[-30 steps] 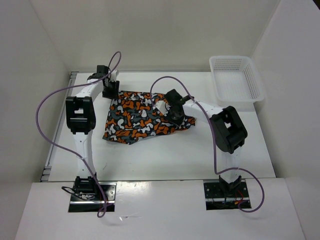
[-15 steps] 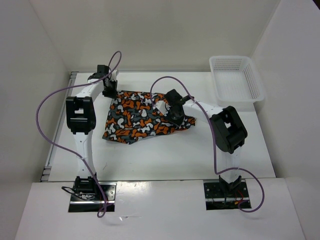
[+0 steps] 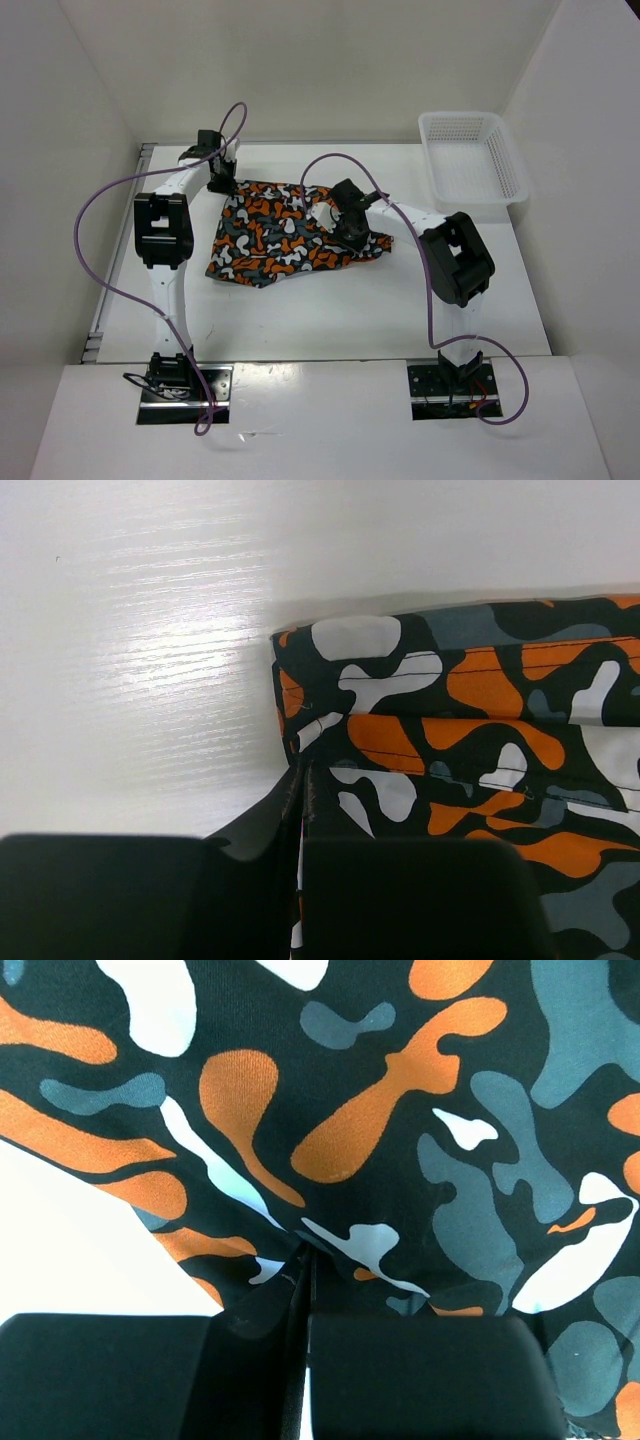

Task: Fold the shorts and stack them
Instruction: Fold the shorts

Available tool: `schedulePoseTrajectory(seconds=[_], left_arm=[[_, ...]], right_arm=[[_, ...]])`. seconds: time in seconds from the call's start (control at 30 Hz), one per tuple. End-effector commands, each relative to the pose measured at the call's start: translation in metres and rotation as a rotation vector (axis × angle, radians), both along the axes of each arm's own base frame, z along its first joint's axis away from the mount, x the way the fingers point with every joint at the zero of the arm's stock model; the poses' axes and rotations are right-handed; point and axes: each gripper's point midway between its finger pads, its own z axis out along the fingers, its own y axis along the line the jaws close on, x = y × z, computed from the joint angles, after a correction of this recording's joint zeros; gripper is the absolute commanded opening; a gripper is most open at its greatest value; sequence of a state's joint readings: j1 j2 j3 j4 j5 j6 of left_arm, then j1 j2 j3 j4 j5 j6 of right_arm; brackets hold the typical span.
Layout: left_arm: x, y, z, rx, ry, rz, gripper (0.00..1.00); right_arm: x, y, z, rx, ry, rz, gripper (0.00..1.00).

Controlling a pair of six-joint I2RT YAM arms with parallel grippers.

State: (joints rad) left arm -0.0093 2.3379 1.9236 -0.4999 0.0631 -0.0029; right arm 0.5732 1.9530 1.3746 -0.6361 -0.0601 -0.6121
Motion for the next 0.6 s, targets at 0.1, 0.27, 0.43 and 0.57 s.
schedulePoseTrajectory(seconds=[0.1,0.27,0.43,0.57], left_arm=[[0.015,-0.005,0.056,-0.009,-0.123,-0.014,0.00],[0.022,-0.003,0.113,-0.002,-0.216,-0.008,0.00],[0.016,-0.007,0.140,-0.021,-0.239,-0.024,0.00],[0.023,-0.011,0.148,-0.014,-0.264,-0.026,0.00]], right_arm=[[-0.001,-0.004,-0.002,-0.015,0.005,0.020,0.00],[0.001,-0.007,-0.001,-0.034,-0.007,0.022,0.00],[-0.001,-0.008,-0.004,-0.041,-0.001,0.030,0.00],[-0.001,-0.009,-0.004,-0.043,-0.003,0.039,0.00]])
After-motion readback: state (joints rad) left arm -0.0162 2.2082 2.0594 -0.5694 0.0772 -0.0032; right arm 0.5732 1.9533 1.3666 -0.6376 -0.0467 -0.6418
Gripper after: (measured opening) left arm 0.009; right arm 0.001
